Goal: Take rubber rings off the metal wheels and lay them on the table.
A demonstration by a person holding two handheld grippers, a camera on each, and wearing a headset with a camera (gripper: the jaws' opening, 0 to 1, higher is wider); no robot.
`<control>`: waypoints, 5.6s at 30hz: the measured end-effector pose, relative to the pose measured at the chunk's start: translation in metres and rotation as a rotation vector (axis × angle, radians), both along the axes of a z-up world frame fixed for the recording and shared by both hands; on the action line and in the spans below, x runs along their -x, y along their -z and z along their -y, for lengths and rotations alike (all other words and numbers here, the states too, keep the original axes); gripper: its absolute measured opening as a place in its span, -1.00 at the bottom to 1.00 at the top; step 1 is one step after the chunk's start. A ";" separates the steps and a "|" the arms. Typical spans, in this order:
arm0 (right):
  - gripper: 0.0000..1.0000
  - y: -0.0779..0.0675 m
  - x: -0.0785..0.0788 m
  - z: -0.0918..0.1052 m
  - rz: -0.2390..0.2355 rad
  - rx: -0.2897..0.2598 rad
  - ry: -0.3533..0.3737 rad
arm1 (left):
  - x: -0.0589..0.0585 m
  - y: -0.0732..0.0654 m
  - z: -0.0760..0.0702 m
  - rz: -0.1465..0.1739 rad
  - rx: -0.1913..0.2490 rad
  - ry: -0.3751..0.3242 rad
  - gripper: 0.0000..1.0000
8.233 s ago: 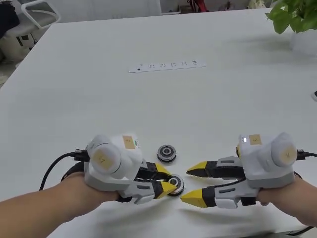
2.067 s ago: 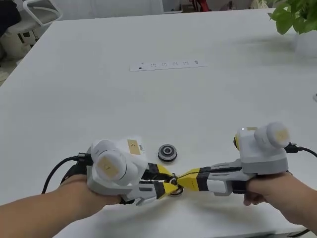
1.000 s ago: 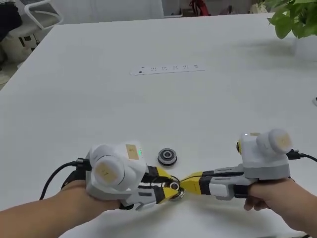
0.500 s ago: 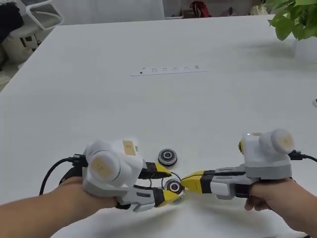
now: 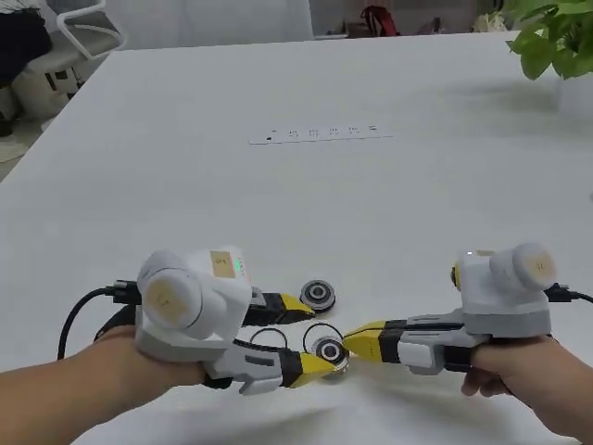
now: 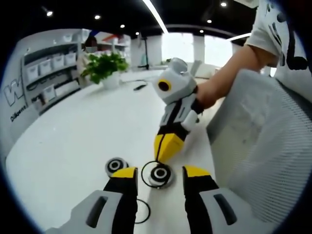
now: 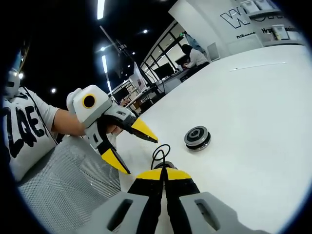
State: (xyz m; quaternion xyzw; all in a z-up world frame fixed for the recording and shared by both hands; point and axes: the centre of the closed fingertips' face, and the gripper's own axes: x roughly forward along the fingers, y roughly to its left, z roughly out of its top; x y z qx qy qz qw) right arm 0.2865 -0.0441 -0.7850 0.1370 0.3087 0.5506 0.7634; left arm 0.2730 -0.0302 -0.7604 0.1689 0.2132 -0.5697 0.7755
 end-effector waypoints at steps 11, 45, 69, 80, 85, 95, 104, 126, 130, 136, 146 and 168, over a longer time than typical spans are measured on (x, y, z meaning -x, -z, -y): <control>-1.00 -0.002 0.001 0.000 0.002 0.000 -0.003 | 0.003 -0.009 -0.009 0.008 0.014 -0.014 -0.17; -1.00 -0.018 0.005 -0.004 0.008 -0.019 -0.032 | 0.002 -0.022 -0.041 -0.001 0.051 -0.092 0.12; -1.00 -0.030 0.000 -0.010 0.020 -0.039 -0.045 | 0.002 -0.029 -0.062 -0.001 0.057 -0.141 0.21; -1.00 -0.037 -0.003 -0.015 0.033 -0.048 -0.056 | 0.005 -0.031 -0.066 -0.003 0.066 -0.156 0.23; -1.00 -0.041 -0.003 -0.017 0.037 -0.051 -0.062 | 0.006 -0.031 -0.070 -0.002 0.064 -0.163 0.25; -1.00 -0.048 -0.005 -0.022 0.044 -0.055 -0.076 | 0.007 -0.033 -0.079 -0.001 0.068 -0.185 0.26; -1.00 -0.053 -0.010 -0.027 0.053 -0.056 -0.092 | 0.008 -0.032 -0.084 -0.004 0.070 -0.196 0.26; -1.00 -0.067 -0.010 -0.044 0.073 -0.070 -0.114 | 0.009 -0.033 -0.099 0.001 0.070 -0.233 0.27; -1.00 -0.069 -0.012 -0.047 0.077 -0.072 -0.116 | 0.009 -0.033 -0.102 0.001 0.070 -0.240 0.27; -1.00 -0.071 -0.016 -0.049 0.081 -0.076 -0.123 | 0.008 -0.034 -0.106 0.002 0.067 -0.249 0.27; -1.00 -0.072 -0.019 -0.054 0.084 -0.080 -0.136 | 0.008 -0.036 -0.111 0.007 0.070 -0.259 0.27; -1.00 -0.065 -0.020 -0.064 0.079 -0.063 -0.154 | 0.012 -0.038 -0.119 0.011 0.068 -0.276 0.29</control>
